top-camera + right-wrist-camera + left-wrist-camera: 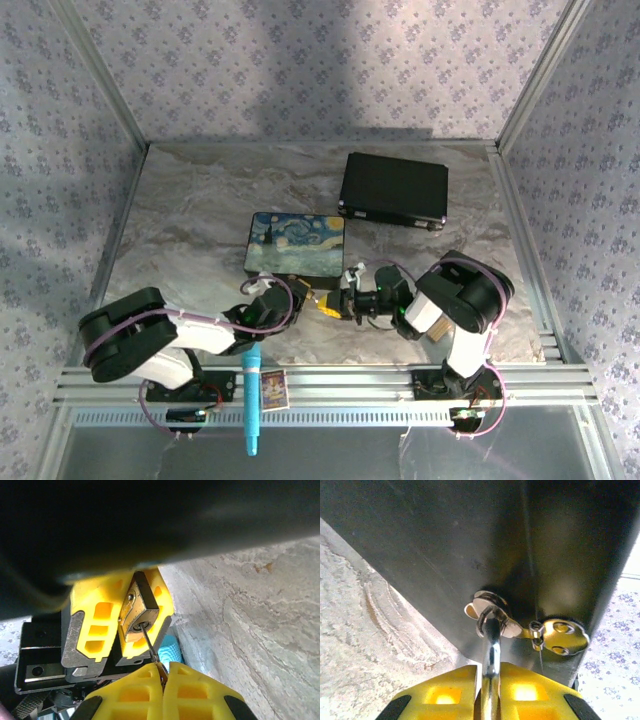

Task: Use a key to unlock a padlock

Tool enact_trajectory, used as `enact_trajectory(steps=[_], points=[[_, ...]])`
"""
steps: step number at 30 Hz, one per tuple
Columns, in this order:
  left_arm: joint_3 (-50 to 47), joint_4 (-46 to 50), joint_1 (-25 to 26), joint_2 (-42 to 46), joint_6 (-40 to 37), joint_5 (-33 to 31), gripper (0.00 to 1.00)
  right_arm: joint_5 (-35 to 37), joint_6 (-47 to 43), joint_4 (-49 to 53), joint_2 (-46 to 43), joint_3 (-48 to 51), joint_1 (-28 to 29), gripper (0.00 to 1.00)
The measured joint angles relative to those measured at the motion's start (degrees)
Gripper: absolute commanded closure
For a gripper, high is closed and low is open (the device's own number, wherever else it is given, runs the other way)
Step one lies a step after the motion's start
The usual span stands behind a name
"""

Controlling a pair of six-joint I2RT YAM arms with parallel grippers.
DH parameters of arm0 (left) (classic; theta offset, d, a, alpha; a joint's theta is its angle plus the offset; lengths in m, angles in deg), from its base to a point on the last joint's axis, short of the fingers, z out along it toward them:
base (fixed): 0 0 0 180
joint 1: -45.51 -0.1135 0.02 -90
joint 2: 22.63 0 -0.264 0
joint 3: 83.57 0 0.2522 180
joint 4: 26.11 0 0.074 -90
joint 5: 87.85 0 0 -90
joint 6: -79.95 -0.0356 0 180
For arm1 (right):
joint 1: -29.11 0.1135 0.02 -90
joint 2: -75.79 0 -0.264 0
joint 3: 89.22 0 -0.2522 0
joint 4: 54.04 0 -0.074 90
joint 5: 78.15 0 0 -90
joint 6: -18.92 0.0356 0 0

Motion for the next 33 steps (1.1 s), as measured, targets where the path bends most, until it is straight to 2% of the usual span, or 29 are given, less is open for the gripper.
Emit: enact_trajectory(steps=[10,16,26,30,33], points=[[0.0,-3.5,0.0,-1.0,-1.2,0.5,1.0,-4.1,0.8,-0.4,0.0,-0.3,-2.6,1.0],[0.5,-7.0,0.4,-3.7,-2.4,2.1,1.0,-5.9,2.1,-0.7,0.4,-0.7,-4.2,1.0],[2.3,-14.5,0.9,-10.5,-2.8,0.7,1.0,-6.6,3.1,0.2,0.4,-1.2,-6.7,1.0],[3.5,-14.5,1.7,-12.6,-2.6,-0.5,1.0,-6.1,1.8,4.0,-1.1,-1.2,-7.0,1.0],[4.4,-14.7,1.9,-13.9,-2.3,-0.9,1.0,-4.8,-0.1,8.8,-3.8,-1.2,-7.0,0.95]])
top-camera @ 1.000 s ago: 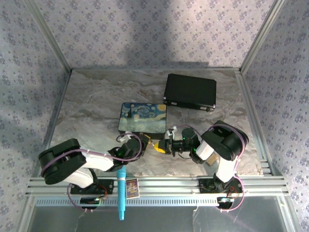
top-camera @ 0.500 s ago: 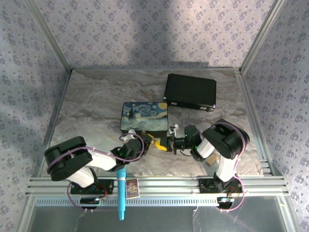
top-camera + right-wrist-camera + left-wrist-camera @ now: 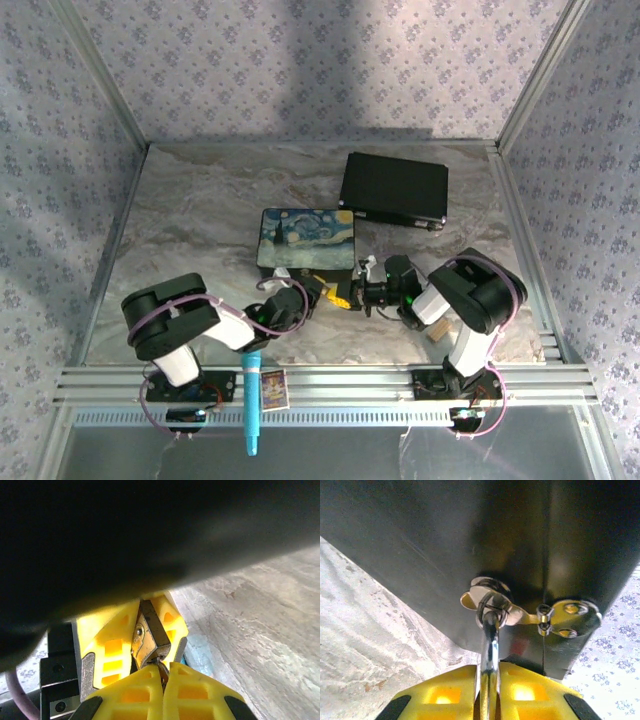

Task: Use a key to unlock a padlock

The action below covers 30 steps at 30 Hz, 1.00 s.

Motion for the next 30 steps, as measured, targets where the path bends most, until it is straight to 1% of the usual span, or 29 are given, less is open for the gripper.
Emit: enact_trajectory(steps=[3,6,8,10,12,14,15,17,18,19,21,23,25,27,29,30], points=[[0.5,-0.7,0.2,-0.7,1.4,0.1,1.0,1.2,-1.8,4.8,-3.2,0.0,-0.3,0.78],[0.7,-1.1,0.9,-1.0,3.5,-0.4,1.0,2.0,-4.7,11.3,-6.8,0.0,-0.3,0.67],[0.8,-0.9,1.4,-1.0,4.6,-0.4,1.0,2.9,-7.6,17.4,-10.0,0.0,-0.2,0.61],[1.3,0.8,2.0,-0.6,5.4,-0.4,1.0,5.0,-11.9,26.6,-15.4,-0.1,0.3,0.58],[2.3,5.1,2.4,0.6,6.1,0.1,1.0,8.3,-18.4,37.7,-22.4,-1.3,1.2,0.55],[3.6,10.0,2.9,2.4,6.6,1.0,1.0,12.1,-24.9,47.8,-28.8,-4.2,3.2,0.53],[4.1,11.9,3.1,3.3,6.9,1.2,1.0,14.4,-28.2,53.3,-31.9,-5.7,4.1,0.5],[5.0,16.1,3.4,4.8,7.3,2.4,1.0,17.5,-33.3,60.1,-36.2,-7.3,4.9,0.43],[5.1,17.6,3.6,5.2,7.3,2.5,1.0,19.3,-35.9,63.5,-37.9,-7.9,5.0,0.35],[5.2,18.5,3.8,5.5,7.3,2.6,1.0,21.0,-37.9,66.4,-39.0,-8.4,5.2,0.31],[5.3,19.6,3.8,6.0,7.3,2.9,1.0,26.1,-42.6,73.0,-39.8,-9.8,6.3,0.31],[5.6,20.3,3.8,6.1,7.3,2.9,1.0,31.6,-46.8,77.9,-39.8,-11.3,8.9,0.32],[5.9,21.1,3.8,6.2,7.3,2.9,1.0,38.0,-50.9,80.5,-40.0,-12.5,12.8,0.31],[6.1,22.1,3.8,6.5,7.2,3.1,1.0,44.2,-55.7,81.1,-41.3,-12.9,17.4,0.29],[6.4,24.2,3.7,7.3,7.2,3.5,1.0,48.1,-58.5,80.8,-43.0,-12.9,19.9,0.18],[6.8,26.1,3.6,8.0,7.0,4.0,1.0,50.3,-59.7,80.3,-43.9,-12.9,20.6,0.18]])
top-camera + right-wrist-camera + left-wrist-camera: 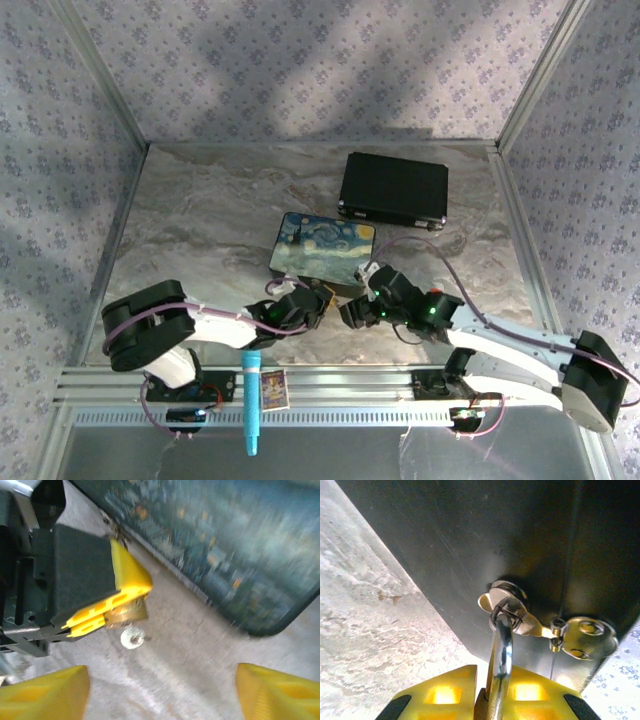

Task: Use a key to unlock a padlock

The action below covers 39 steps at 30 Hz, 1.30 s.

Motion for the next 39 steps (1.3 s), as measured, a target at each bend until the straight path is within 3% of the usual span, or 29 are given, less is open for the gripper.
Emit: enact_trajectory(steps=[4,8,15,27,34,39], points=[[1.5,7.9,-0.9,3.2,-1.2,1.6,1.0,4.6,-6.0,-3.7,-2.5,0.8,0.7,0.27],[1.6,12.3,-1.7,5.3,-1.9,2.1,1.0,4.5,-11.4,-5.7,-1.1,1.0,1.7,0.38],[1.6,14.5,-1.7,6.4,-2.8,2.6,1.0,6.7,-20.1,-10.3,2.3,1.9,12.2,0.42],[1.6,16.9,-1.8,8.1,-3.8,3.0,1.0,7.5,-25.3,-17.7,13.7,1.9,12.1,0.54],[1.4,17.1,-1.8,8.3,-3.8,3.0,1.0,7.3,-26.6,-21.0,16.4,1.8,10.9,0.65],[1.0,16.5,-2.1,8.3,-3.8,3.0,1.0,5.9,-27.3,-22.2,18.1,1.3,10.6,0.8]])
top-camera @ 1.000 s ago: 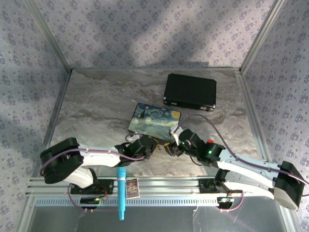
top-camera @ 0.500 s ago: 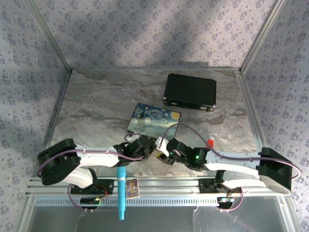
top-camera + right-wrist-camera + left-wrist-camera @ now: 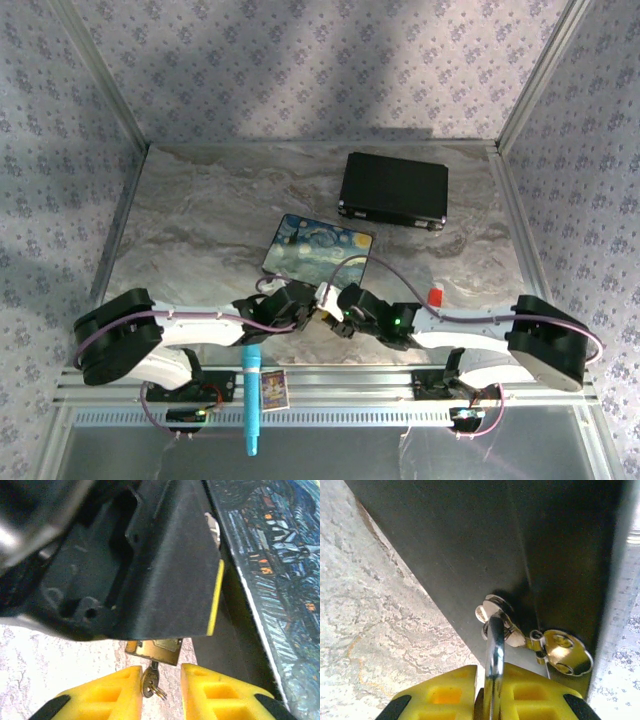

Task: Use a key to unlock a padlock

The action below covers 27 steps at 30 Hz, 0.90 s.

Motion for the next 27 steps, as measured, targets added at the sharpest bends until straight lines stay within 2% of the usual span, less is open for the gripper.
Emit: enact_trajectory(steps=[9,12,17,27], points=[[-0.5,-0.8,-0.4,0.0,0.0,-0.1,1.0,-3.9,-0.2,-1.4,1.1,0.0,-2.0,0.81],[-0.7,-1.3,-0.5,0.0,0.0,-0.3,1.0,-6.5,0.3,-2.0,1.5,0.0,-3.3,0.9],[-0.9,-2.0,-0.8,0.0,-0.1,-0.5,1.0,-13.3,2.6,-3.0,1.5,0.2,-7.2,0.94],[-1.3,-4.2,-0.9,0.4,-0.1,-1.4,1.0,-27.8,10.5,-6.3,1.5,1.7,-15.9,0.95]])
